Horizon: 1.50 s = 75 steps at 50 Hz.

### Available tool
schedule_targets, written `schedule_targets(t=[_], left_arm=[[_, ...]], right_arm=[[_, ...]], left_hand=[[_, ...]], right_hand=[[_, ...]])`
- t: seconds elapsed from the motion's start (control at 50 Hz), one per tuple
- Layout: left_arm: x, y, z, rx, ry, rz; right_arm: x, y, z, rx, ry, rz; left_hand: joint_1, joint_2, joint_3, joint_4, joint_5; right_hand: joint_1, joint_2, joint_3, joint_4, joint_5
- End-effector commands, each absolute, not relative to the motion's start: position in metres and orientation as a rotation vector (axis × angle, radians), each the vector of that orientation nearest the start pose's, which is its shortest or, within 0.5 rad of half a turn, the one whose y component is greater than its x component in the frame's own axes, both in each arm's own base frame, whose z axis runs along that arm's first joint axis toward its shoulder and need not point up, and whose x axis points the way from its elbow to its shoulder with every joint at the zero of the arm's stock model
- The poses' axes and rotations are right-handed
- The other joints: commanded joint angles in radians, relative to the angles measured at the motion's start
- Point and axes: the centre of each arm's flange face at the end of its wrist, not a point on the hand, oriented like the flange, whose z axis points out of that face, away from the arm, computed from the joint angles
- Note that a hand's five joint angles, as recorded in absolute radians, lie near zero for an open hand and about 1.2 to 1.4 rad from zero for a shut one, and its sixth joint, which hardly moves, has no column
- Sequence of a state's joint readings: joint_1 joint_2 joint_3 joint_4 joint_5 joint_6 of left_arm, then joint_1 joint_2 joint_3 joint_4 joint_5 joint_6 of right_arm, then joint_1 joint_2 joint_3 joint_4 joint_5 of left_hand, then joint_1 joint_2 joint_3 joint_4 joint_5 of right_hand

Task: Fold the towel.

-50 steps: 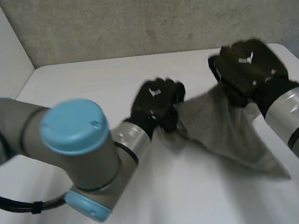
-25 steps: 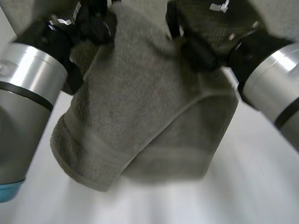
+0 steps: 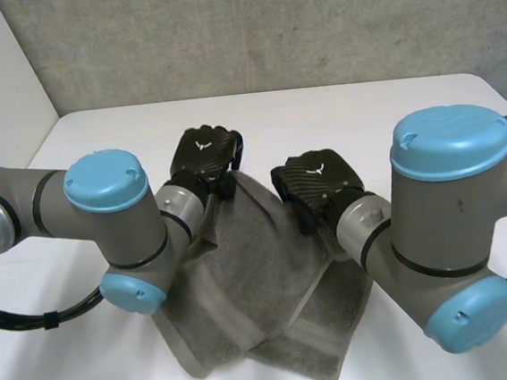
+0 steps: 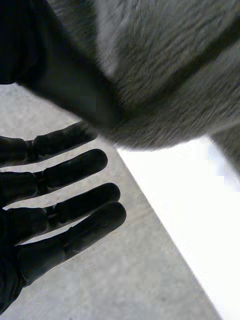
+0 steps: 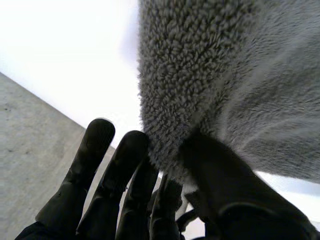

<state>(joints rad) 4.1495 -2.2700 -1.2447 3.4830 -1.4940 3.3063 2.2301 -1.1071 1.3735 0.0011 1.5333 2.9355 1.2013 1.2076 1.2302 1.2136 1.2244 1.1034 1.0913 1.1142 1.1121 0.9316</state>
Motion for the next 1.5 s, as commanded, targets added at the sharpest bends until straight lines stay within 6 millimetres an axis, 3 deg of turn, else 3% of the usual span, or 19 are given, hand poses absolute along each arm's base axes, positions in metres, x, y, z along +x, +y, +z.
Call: schedule_targets(t=[0.02,0.08,0.14,0.28,0.32,0.38,0.42,0.6,0.8,0.98,1.1,1.14,1.24,1.5], left_arm=[[-0.350,-0.297,0.218,0.944,2.201,-2.515],[-0.346,-0.293,0.227,0.937,2.187,-2.527],[-0.339,-0.282,0.238,0.930,2.178,-2.536],[-0.310,-0.237,0.256,0.962,2.195,-2.513],[-0.297,-0.215,0.248,0.989,2.252,-2.447],[-0.290,-0.204,0.244,1.005,2.284,-2.412],[-0.280,-0.184,0.232,1.048,2.348,-2.340],[-0.264,-0.153,0.190,1.158,2.551,-2.076],[-0.263,-0.145,0.168,1.197,2.641,-1.928],[-0.266,-0.150,0.141,1.224,2.717,-1.780],[-0.268,-0.153,0.135,1.258,2.686,-1.760],[-0.271,-0.158,0.134,1.296,2.634,-1.773],[-0.275,-0.165,0.136,1.323,2.575,-1.809],[-0.284,-0.188,0.149,1.282,2.513,-1.913]], right_arm=[[0.335,-0.240,0.225,-0.915,2.049,-1.809],[0.334,-0.239,0.228,-0.913,2.050,-1.813],[0.326,-0.230,0.244,-0.930,2.043,-1.831],[0.293,-0.209,0.254,-1.023,2.108,-1.852],[0.282,-0.192,0.250,-1.098,2.134,-1.825],[0.277,-0.183,0.246,-1.139,2.150,-1.802],[0.268,-0.169,0.237,-1.208,2.173,-1.754],[0.260,-0.143,0.204,-1.369,2.179,-1.573],[0.266,-0.123,0.184,-1.441,2.069,-1.416],[0.274,-0.128,0.156,-1.456,2.070,-1.363],[0.278,-0.127,0.146,-1.474,2.060,-1.344],[0.281,-0.127,0.142,-1.489,2.047,-1.346],[0.283,-0.126,0.137,-1.521,2.030,-1.350],[0.289,-0.120,0.132,-1.545,1.985,-1.359]], left_hand=[[-0.985,-0.991,-1.014,-0.997,-1.182],[-0.991,-0.997,-1.020,-1.003,-1.188],[-1.011,-1.018,-1.040,-1.024,-1.209],[-0.953,-0.959,-0.982,-0.965,-1.150],[-0.912,-0.918,-0.941,-0.924,-1.109],[-0.885,-0.891,-0.914,-0.897,-1.083],[-0.783,-0.789,-0.812,-0.795,-0.980],[-0.732,-0.739,-0.761,-0.745,-0.930],[-0.735,-0.742,-0.764,-0.748,-0.933],[-0.735,-0.742,-0.764,-0.748,-0.933],[-0.706,-0.712,-0.735,-0.718,-0.904],[-0.502,-0.508,-0.530,-0.514,-0.699],[-0.263,-0.270,-0.292,-0.276,-0.461],[0.028,0.022,-0.001,0.016,-0.170]], right_hand=[[-0.838,-0.826,-0.849,-0.847,-0.841],[-0.929,-0.917,-0.940,-0.938,-0.932],[-0.929,-0.917,-0.940,-0.938,-0.932],[-0.929,-0.917,-0.940,-0.938,-0.932],[-0.929,-0.917,-0.940,-0.938,-0.932],[-0.919,-0.907,-0.929,-0.927,-0.921],[-0.860,-0.848,-0.871,-0.869,-0.863],[-0.693,-0.681,-0.703,-0.701,-0.695],[-0.687,-0.675,-0.698,-0.695,-0.689],[-0.596,-0.584,-0.607,-0.604,-0.598],[-0.540,-0.528,-0.551,-0.549,-0.543],[-0.514,-0.502,-0.525,-0.522,-0.516],[-0.461,-0.449,-0.472,-0.469,-0.464],[-0.443,-0.431,-0.454,-0.452,-0.446]])
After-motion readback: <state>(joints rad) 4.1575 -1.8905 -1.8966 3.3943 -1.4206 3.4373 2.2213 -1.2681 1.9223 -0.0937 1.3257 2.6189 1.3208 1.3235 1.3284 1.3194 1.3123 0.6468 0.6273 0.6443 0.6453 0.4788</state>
